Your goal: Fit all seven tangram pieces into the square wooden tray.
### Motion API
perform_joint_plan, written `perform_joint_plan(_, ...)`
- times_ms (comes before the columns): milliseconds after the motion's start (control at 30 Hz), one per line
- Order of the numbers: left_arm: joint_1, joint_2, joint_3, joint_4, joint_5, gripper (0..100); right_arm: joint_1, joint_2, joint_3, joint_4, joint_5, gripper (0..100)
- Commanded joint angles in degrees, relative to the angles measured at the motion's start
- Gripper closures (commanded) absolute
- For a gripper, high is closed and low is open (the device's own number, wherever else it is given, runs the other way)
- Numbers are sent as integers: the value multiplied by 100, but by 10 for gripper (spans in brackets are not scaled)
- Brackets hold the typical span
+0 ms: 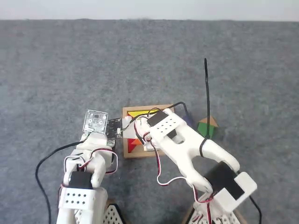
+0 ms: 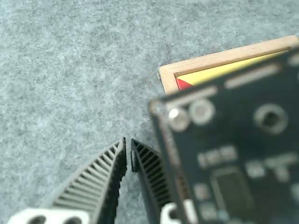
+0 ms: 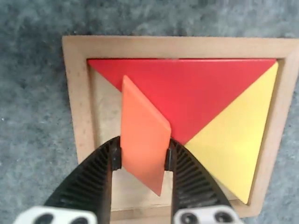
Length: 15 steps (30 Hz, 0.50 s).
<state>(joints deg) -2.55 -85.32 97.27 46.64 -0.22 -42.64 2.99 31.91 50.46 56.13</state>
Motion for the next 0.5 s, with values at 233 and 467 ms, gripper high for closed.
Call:
perform_joint_plan(233, -18, -70, -48, 9, 18, 986, -119, -163, 18, 180, 167, 989)
perform_joint_plan(467, -18, -70, -48, 9, 18, 986, -127, -769, 545, 163, 642, 982)
